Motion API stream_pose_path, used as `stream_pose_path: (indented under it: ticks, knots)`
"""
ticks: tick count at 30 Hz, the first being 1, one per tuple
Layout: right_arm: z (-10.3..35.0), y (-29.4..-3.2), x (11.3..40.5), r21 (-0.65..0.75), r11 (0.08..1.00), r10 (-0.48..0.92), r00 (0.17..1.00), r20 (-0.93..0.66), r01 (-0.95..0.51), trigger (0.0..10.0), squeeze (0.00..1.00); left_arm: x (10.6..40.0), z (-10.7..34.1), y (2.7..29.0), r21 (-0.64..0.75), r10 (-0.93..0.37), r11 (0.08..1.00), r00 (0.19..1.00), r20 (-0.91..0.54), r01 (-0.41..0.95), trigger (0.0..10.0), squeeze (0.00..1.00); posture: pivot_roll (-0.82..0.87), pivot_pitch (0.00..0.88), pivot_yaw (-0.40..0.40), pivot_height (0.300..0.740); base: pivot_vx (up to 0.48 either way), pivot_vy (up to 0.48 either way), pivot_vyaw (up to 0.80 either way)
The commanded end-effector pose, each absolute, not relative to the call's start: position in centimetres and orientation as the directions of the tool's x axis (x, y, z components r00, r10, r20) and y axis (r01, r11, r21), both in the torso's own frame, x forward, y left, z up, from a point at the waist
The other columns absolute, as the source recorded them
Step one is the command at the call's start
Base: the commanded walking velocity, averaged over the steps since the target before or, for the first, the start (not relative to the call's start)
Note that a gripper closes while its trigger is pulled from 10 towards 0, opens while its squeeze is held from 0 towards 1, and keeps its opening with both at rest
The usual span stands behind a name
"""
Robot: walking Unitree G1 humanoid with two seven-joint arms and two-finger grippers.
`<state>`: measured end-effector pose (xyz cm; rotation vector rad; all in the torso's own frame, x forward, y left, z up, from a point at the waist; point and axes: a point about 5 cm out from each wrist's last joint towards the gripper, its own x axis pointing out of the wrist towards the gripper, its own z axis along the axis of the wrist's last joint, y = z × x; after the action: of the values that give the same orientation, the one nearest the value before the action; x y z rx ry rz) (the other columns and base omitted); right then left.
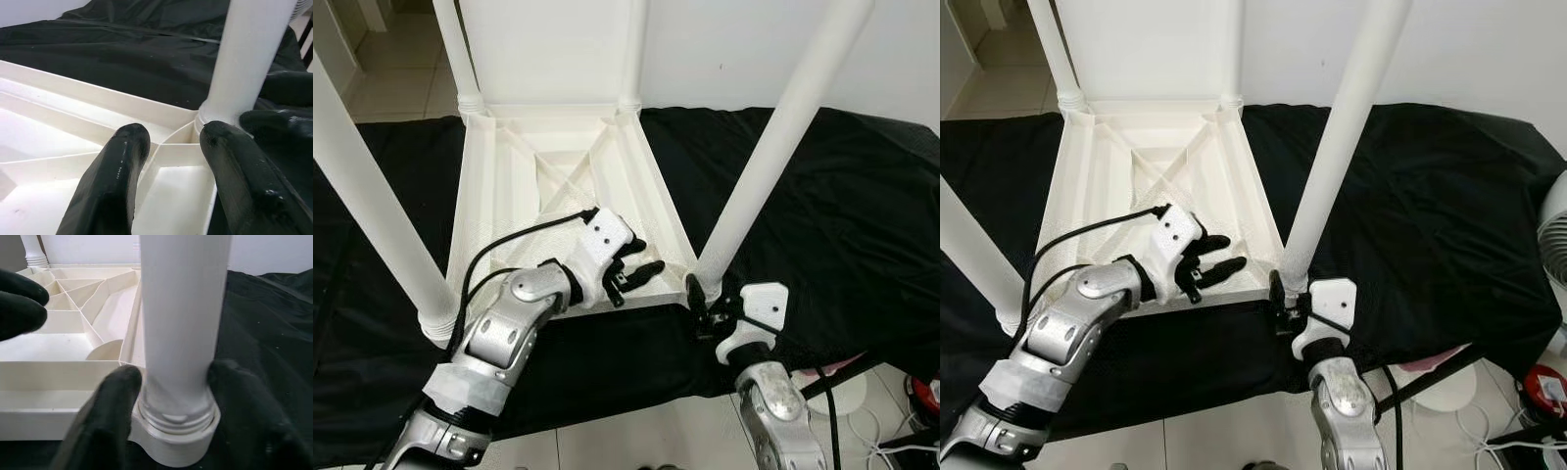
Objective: Building children table
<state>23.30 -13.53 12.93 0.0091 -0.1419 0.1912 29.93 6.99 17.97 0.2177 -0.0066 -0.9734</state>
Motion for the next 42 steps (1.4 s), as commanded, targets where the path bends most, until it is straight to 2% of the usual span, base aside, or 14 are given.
stream_pose_path:
  ticks: [1, 5, 6, 7, 8, 9, 12, 17, 26, 31, 35, 40, 42]
  knots:
    - [13.1, -13.2, 23.1, -0.004, 0.974, 0.225, 0.962, 0.151, -0.227, 0.0, 0.00, 30.0, 18.1, 7.1, 0.177, -0.811, 0.560, 0.580, -0.083, 0.809, 10.0, 0.00, 0.06, 0.066, -0.041, 0.740, 0.000, 0.000, 0.00]
    - [13.4, -12.1, 23.2, 0.001, 0.946, 0.320, 0.934, 0.160, -0.325, 0.0, 0.00, 30.1, 18.1, 7.4, 0.178, -0.800, 0.576, 0.595, -0.081, 0.798, 10.0, 0.00, 0.06, 0.058, -0.040, 0.740, 0.000, 0.000, 0.00]
    - [13.5, -11.7, 23.3, -0.006, 0.934, 0.354, 0.922, 0.158, -0.358, 3.5, 0.00, 30.2, 18.1, 7.4, 0.178, -0.797, 0.579, 0.599, -0.080, 0.795, 10.0, 0.00, 0.06, 0.058, -0.040, 0.740, 0.000, 0.000, 0.00]
    - [13.5, -11.3, 23.3, -0.007, 0.922, 0.384, 0.911, 0.152, -0.387, 7.8, 0.00, 30.2, 18.1, 7.4, 0.178, -0.795, 0.583, 0.602, -0.077, 0.793, 10.0, 0.00, 0.06, 0.058, -0.041, 0.740, 0.000, 0.000, 0.00]
    - [13.5, -11.3, 23.3, -0.007, 0.922, 0.384, 0.911, 0.152, -0.387, 7.8, 0.00, 30.2, 18.1, 7.4, 0.178, -0.795, 0.583, 0.602, -0.077, 0.793, 10.0, 0.00, 0.06, 0.058, -0.041, 0.740, 0.000, 0.000, 0.00]
    - [13.5, -10.9, 23.4, -0.003, 0.906, 0.420, 0.896, 0.145, -0.424, 10.0, 0.00, 30.2, 18.0, 7.5, 0.177, -0.792, 0.586, 0.605, -0.077, 0.791, 10.0, 0.00, 0.06, 0.058, -0.041, 0.740, 0.000, 0.000, 0.00]
    - [13.6, -10.3, 23.6, -0.012, 0.867, 0.496, 0.857, 0.141, -0.499, 10.0, 0.00, 30.0, 17.7, 7.6, 0.174, -0.793, 0.584, 0.603, -0.088, 0.793, 10.0, 0.00, 0.05, 0.052, -0.039, 0.740, 0.000, 0.000, 0.00]
    - [13.8, -10.3, 23.9, -0.037, 0.841, 0.540, 0.831, 0.135, -0.540, 10.0, 0.00, 29.9, 17.4, 7.7, 0.172, -0.792, 0.583, 0.602, -0.098, 0.794, 10.0, 0.00, 0.05, 0.051, -0.037, 0.740, 0.000, 0.000, 0.00]
    - [13.4, -11.4, 22.9, -0.030, 0.822, 0.569, 0.816, 0.107, -0.569, 10.0, 0.00, 30.1, 17.1, 9.2, 0.178, -0.765, 0.612, 0.634, -0.114, 0.771, 10.0, 0.00, 0.05, 0.045, -0.044, 0.740, 0.000, 0.000, 0.00]
    - [13.8, -11.0, 21.3, -0.006, 0.739, 0.671, 0.735, 0.100, -0.674, 10.0, 0.00, 30.4, 17.0, 10.5, 0.192, -0.741, 0.633, 0.659, -0.130, 0.750, 10.0, 0.00, 0.04, 0.043, -0.042, 0.740, 0.000, 0.000, 0.00]
    - [14.1, -10.9, 21.2, -0.008, 0.699, 0.712, 0.695, 0.096, -0.715, 10.0, 0.00, 30.7, 17.2, 11.4, 0.207, -0.729, 0.641, 0.670, -0.137, 0.739, 10.0, 0.00, 0.05, 0.045, -0.045, 0.740, 0.000, 0.000, 0.00]
    - [14.4, -10.9, 21.5, -0.020, 0.693, 0.718, 0.688, 0.104, -0.720, 10.0, 0.00, 30.9, 17.3, 12.0, 0.222, -0.718, 0.647, 0.681, -0.145, 0.729, 10.0, 0.00, 0.05, 0.047, -0.041, 0.740, 0.000, 0.000, 0.00]
    - [14.9, -11.4, 23.3, -0.045, 0.732, 0.679, 0.722, 0.135, -0.680, 10.0, 0.00, 31.2, 17.2, 13.4, 0.266, -0.687, 0.654, 0.704, -0.182, 0.708, 10.0, 0.00, 0.06, 0.053, -0.039, 0.740, 0.000, 0.000, 0.00]
